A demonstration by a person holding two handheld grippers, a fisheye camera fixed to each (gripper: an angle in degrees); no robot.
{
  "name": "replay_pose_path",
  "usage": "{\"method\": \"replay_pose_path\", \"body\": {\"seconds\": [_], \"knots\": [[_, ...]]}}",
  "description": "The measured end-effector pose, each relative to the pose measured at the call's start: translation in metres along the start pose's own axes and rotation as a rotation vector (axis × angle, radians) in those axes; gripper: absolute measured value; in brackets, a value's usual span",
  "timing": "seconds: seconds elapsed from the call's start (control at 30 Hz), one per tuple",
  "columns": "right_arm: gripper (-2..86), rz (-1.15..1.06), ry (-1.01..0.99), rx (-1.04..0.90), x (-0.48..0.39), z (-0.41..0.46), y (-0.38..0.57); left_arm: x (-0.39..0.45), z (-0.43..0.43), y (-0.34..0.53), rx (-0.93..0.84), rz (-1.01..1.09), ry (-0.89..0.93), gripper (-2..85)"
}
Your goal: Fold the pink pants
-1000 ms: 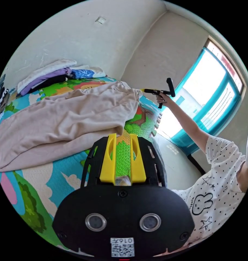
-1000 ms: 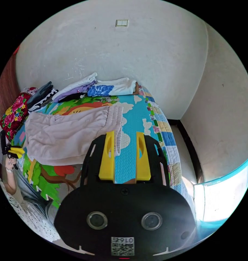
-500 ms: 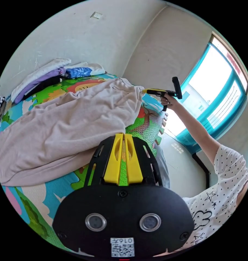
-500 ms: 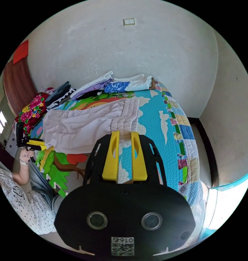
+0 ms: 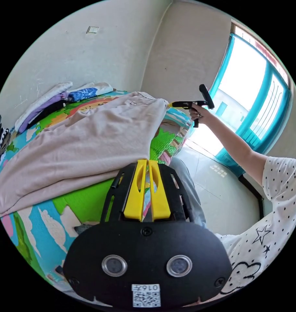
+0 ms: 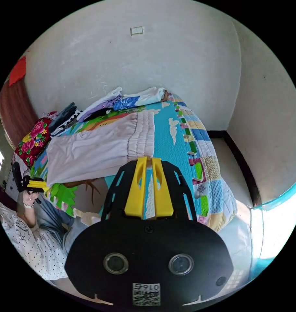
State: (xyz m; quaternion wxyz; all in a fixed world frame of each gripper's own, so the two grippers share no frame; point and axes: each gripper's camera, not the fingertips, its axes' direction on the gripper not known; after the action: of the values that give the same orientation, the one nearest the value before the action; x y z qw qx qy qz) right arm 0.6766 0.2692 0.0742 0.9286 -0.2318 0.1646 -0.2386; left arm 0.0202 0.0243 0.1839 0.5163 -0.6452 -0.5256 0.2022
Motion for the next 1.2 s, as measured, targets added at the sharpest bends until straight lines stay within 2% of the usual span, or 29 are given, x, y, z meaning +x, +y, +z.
{"method": "replay_pose_path", "body": {"seconds": [0.1, 0.2, 0.33, 0.47, 0.53, 0.67, 0.83, 1.07, 1.2], "knots": [[6.1, 0.135, 0.083, 0.046, -0.016, -0.019, 0.015, 0.017, 0.013, 0.027, -0.001, 0.022, -0.054, 2.5], [7.4, 0.080, 0.191, 0.150, -0.065, -0.048, 0.051, -0.016, -0.018, 0.061, 0.112, -0.076, -0.067, 3.2], [8.4, 0.024, 0.206, 0.345, -0.137, -0.085, 0.129, -0.138, -0.101, 0.131, 0.239, -0.347, -0.284, 3.9], [8.5, -0.097, 0.085, 0.302, -0.190, -0.093, 0.181, -0.294, -0.182, 0.204, 0.235, -0.638, -0.519, 4.4], [8.3, -0.168, 0.086, 0.284, -0.221, -0.093, 0.201, -0.354, -0.202, 0.224, 0.187, -0.695, -0.533, 4.3], [8.8, -0.379, 0.093, 0.185, -0.270, -0.091, 0.202, -0.458, -0.204, 0.254, 0.115, -0.786, -0.424, 4.3], [9.7, -0.468, 0.006, 0.215, -0.316, -0.115, 0.197, -0.520, -0.160, 0.268, -0.105, -0.820, -0.508, 7.5], [8.5, -0.420, -0.060, 0.282, -0.316, -0.160, 0.191, -0.559, -0.136, 0.312, 0.021, -0.882, -0.381, 8.0], [8.1, -0.418, -0.039, 0.286, -0.317, -0.179, 0.193, -0.568, -0.137, 0.336, 0.076, -0.934, -0.398, 8.0]]}}
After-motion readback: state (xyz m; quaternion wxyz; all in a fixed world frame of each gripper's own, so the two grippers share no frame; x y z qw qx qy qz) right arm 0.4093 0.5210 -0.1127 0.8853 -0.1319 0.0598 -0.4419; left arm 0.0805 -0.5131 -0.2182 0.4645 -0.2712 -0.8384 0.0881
